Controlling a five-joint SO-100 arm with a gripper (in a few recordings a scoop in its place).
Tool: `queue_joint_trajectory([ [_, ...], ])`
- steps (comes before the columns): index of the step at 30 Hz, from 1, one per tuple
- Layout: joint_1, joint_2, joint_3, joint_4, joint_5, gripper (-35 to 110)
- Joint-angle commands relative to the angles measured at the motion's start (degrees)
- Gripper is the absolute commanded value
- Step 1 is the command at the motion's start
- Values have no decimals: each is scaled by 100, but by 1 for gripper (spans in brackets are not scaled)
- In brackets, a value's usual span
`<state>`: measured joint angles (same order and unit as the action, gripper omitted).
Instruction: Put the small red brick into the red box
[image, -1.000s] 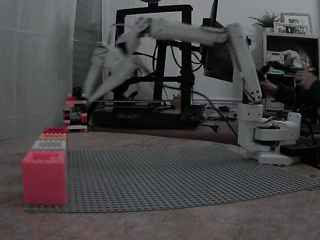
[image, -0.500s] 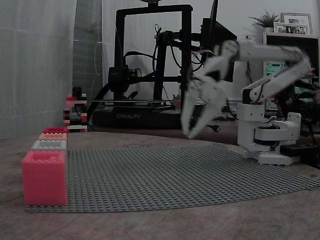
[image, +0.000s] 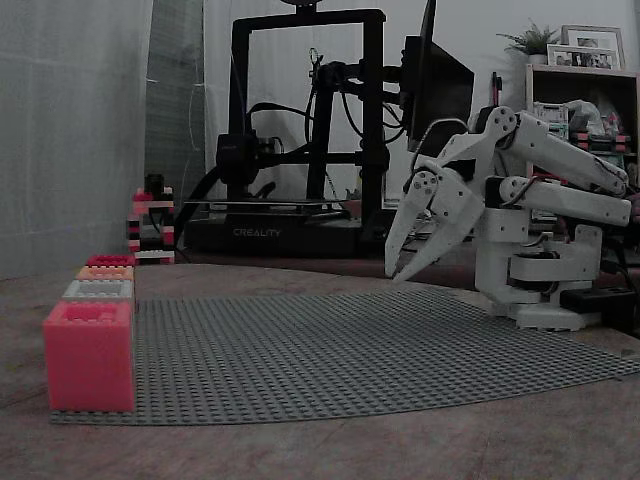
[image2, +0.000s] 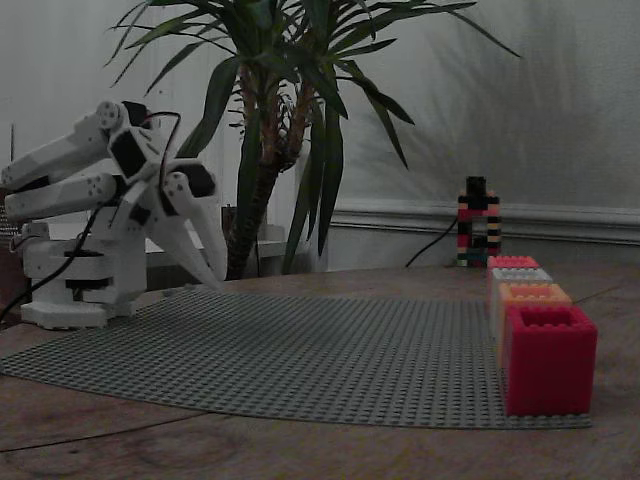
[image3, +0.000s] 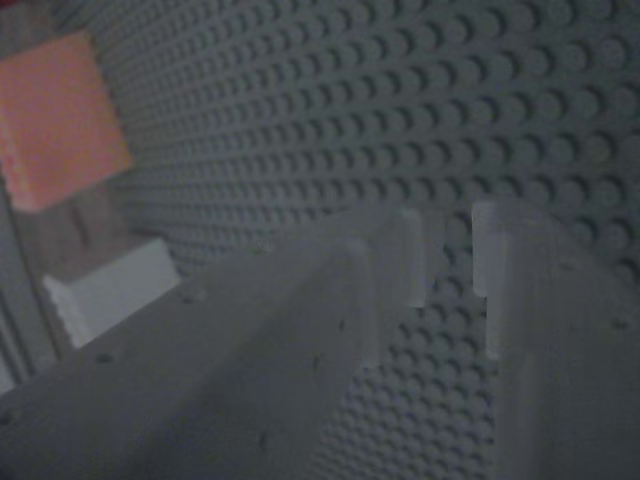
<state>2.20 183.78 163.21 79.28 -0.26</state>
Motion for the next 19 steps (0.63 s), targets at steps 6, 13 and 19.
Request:
queue_joint_trajectory([
  [6, -35, 79, 70, 123, 97, 0],
  [13, -35, 79, 70, 123, 105, 0],
  [19, -35, 79, 70, 123, 114, 0],
])
